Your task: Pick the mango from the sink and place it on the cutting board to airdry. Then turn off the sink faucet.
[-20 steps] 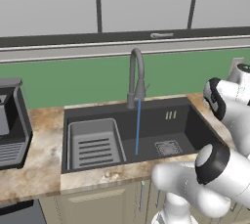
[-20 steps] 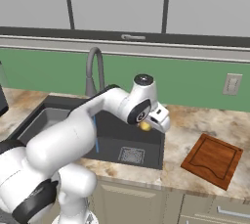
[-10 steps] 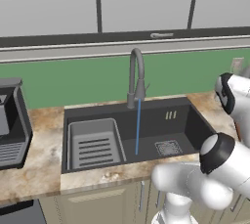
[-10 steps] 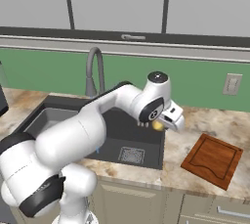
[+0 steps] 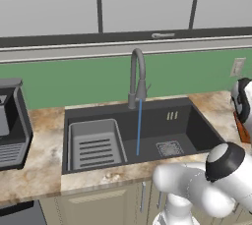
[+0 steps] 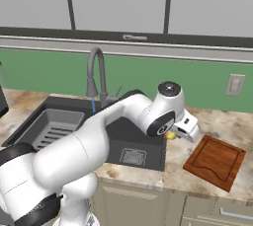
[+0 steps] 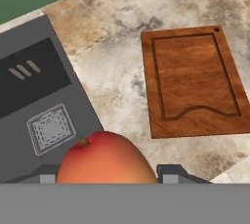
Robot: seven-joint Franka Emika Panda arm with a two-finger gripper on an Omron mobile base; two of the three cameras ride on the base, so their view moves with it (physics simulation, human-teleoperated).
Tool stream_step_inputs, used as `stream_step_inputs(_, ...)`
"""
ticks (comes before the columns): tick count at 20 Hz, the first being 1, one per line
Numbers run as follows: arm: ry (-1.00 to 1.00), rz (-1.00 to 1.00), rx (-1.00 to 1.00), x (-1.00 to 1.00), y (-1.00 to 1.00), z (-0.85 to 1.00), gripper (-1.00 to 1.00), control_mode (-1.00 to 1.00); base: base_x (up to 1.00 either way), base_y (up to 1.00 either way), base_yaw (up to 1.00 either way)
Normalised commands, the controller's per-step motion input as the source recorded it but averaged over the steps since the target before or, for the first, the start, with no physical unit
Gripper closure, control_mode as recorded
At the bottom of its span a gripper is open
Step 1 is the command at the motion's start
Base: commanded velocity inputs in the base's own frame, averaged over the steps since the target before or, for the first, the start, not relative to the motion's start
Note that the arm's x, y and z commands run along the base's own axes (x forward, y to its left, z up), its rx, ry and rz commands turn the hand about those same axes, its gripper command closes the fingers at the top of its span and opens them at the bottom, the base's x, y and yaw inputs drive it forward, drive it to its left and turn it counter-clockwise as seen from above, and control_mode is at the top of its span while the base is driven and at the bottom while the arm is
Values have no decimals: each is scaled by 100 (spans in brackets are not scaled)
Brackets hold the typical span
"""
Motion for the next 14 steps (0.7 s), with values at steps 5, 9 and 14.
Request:
stream_step_inputs(5,-10,0,-9,-43,-15,0,100,-100,0,0,0)
stream_step_inputs(9,0,0,-7,-16,-21,0,100,-100,0,0,0)
stream_step_inputs(14,0,0,-6,-5,-25,0,100,-100,0,0,0)
